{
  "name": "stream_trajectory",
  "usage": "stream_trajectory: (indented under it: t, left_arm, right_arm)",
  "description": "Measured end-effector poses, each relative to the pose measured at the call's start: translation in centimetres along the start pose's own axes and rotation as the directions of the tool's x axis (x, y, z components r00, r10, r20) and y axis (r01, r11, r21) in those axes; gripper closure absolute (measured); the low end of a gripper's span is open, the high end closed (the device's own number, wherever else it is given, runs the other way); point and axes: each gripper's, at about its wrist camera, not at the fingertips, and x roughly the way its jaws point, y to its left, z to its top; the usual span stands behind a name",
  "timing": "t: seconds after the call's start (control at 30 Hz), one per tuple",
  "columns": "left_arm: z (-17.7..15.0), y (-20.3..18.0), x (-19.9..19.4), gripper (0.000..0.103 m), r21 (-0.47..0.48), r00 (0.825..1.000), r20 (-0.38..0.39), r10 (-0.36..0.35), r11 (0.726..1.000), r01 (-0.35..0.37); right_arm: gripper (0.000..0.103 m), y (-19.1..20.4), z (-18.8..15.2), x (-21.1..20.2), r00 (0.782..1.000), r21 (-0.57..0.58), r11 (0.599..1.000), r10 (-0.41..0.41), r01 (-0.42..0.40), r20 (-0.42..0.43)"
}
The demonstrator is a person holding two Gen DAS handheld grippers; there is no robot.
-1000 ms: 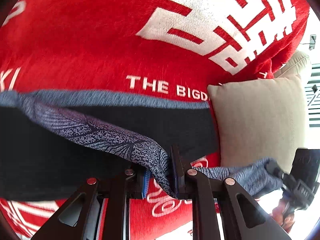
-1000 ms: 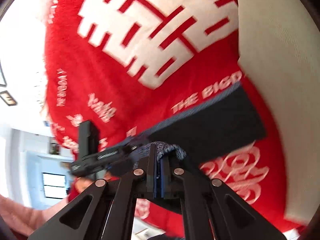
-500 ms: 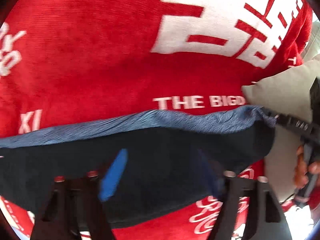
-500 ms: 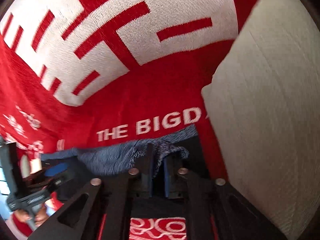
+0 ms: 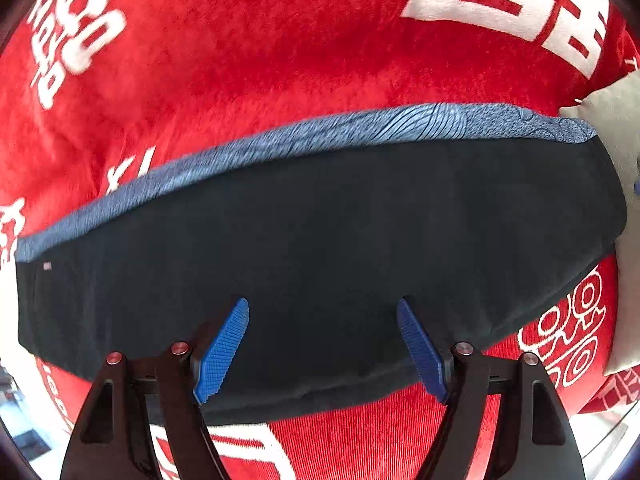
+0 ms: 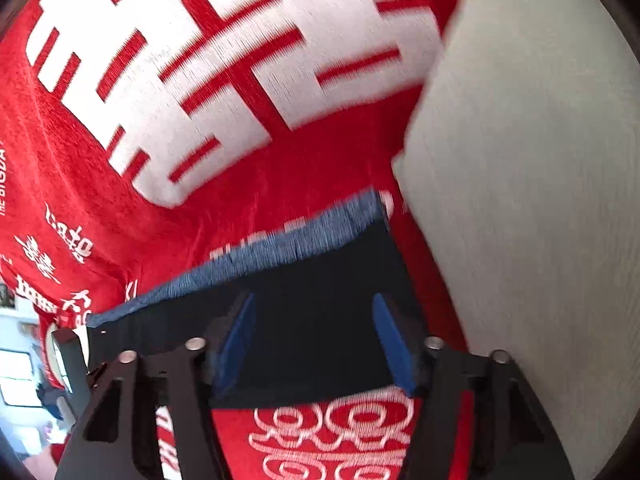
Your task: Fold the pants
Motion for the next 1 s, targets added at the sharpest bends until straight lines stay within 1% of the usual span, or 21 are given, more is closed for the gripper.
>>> stream_trajectory:
  t: [0.1, 0.2, 0.23, 0.3, 0.33, 0.37, 0.43, 0.47, 0.5, 0.53, 0.63, 0.67, 0.7, 0.73, 0.77, 0.8, 0.83, 0.97, 1.0]
  left_arm:
    - [-1.1, 1.1, -0.6, 0.025, -0.045, 1.000, 0.006, -0.021, 0.999, 0.022]
    - [-2.4, 2.6, -0.9, 0.025, -0.138, 0.995, -0.004, -0.103, 0.985, 0.101]
    - [-2.9, 3.2, -0.7, 0.025, -0.189, 0.988, -0.015, -0.153, 0.971, 0.147]
    - [-3.8, 4.1, -0.3, 0.025, -0.261, 0.977, -0.020, -0.210, 0.945, 0.198]
    - [-4.2, 4.7, 0.0, 0.025, -0.307, 0.968, -0.016, -0.250, 0.923, 0.234]
    - [-4.6, 4.9, 0.1, 0.025, -0.337, 0.961, -0.010, -0.276, 0.906, 0.257]
    - [-5.5, 5.6, 0.3, 0.025, -0.410, 0.942, 0.017, -0.335, 0.857, 0.312]
    - [-5.9, 6.1, 0.4, 0.025, -0.446, 0.931, 0.035, -0.362, 0.828, 0.339]
    - [-6.1, 6.4, 0.5, 0.025, -0.468, 0.924, 0.047, -0.378, 0.809, 0.355]
    - [-6.4, 6.9, 0.6, 0.025, -0.498, 0.915, 0.065, -0.398, 0.782, 0.375]
    - [-6.2, 7.5, 0.5, 0.025, -0.534, 0.902, 0.077, -0.425, 0.747, 0.397]
    - [-6.3, 7.7, 0.6, 0.025, -0.534, 0.902, 0.075, -0.426, 0.746, 0.397]
    - [-6.3, 7.7, 0.5, 0.025, -0.531, 0.904, 0.070, -0.421, 0.752, 0.391]
    - [-6.2, 7.6, 0.2, 0.025, -0.524, 0.912, 0.063, -0.404, 0.765, 0.375]
    - [-6.0, 7.5, -0.1, 0.025, -0.506, 0.927, 0.061, -0.370, 0.789, 0.348]
    - [-5.8, 7.2, -0.4, 0.025, -0.486, 0.938, 0.065, -0.342, 0.810, 0.329]
    - [-5.5, 7.0, -1.0, 0.025, -0.453, 0.950, 0.075, -0.301, 0.839, 0.302]
    - [-3.1, 5.8, -1.4, 0.025, -0.331, 0.976, 0.083, -0.199, 0.919, 0.215]
    - [-2.7, 5.6, -1.2, 0.025, -0.309, 0.979, 0.077, -0.188, 0.929, 0.203]
  right_arm:
    - [0.047, -1.2, -2.4, 1.0, 0.999, 0.056, 0.998, 0.014, -0.011, -0.051]
    - [0.047, -2.0, -4.5, 2.3, 0.995, 0.125, 0.991, 0.061, -0.050, -0.085]
    - [0.047, -2.3, -5.1, 2.7, 0.994, 0.145, 0.988, 0.072, -0.059, -0.085]
    - [0.047, -2.8, -5.9, 3.6, 0.992, 0.189, 0.979, 0.092, -0.075, -0.081]
    - [0.047, -3.0, -6.2, 4.0, 0.991, 0.215, 0.972, 0.111, -0.092, -0.074]
    - [0.047, -3.2, -6.4, 4.4, 0.990, 0.231, 0.968, 0.121, -0.102, -0.070]
    - [0.047, -3.2, -6.6, 4.9, 0.990, 0.247, 0.963, 0.129, -0.110, -0.062]
    - [0.047, -3.3, -6.8, 5.2, 0.990, 0.252, 0.961, 0.132, -0.114, -0.058]
    - [0.047, -3.3, -6.9, 5.4, 0.990, 0.256, 0.960, 0.134, -0.116, -0.053]
    - [0.047, -3.3, -7.0, 5.7, 0.990, 0.260, 0.958, 0.137, -0.120, -0.046]
    - [0.047, -3.2, -7.1, 6.2, 0.989, 0.272, 0.953, 0.146, -0.133, -0.028]
    - [0.047, -3.2, -7.0, 6.2, 0.989, 0.275, 0.952, 0.148, -0.136, -0.024]
    - [0.047, -3.2, -6.9, 6.3, 0.989, 0.280, 0.950, 0.148, -0.137, -0.019]
    - [0.047, -3.2, -6.8, 6.3, 0.989, 0.284, 0.949, 0.146, -0.135, -0.016]
    - [0.047, -3.2, -6.8, 6.3, 0.990, 0.288, 0.948, 0.143, -0.133, -0.014]
    - [0.047, -3.2, -6.8, 6.3, 0.990, 0.296, 0.946, 0.142, -0.132, -0.013]
    - [0.047, -3.1, -6.9, 6.3, 0.990, 0.303, 0.944, 0.141, -0.132, -0.010]
    - [0.047, -3.4, -7.6, 5.5, 0.993, 0.338, 0.934, 0.118, -0.113, 0.006]
    - [0.048, -3.5, -7.6, 5.6, 0.993, 0.345, 0.932, 0.115, -0.111, 0.011]
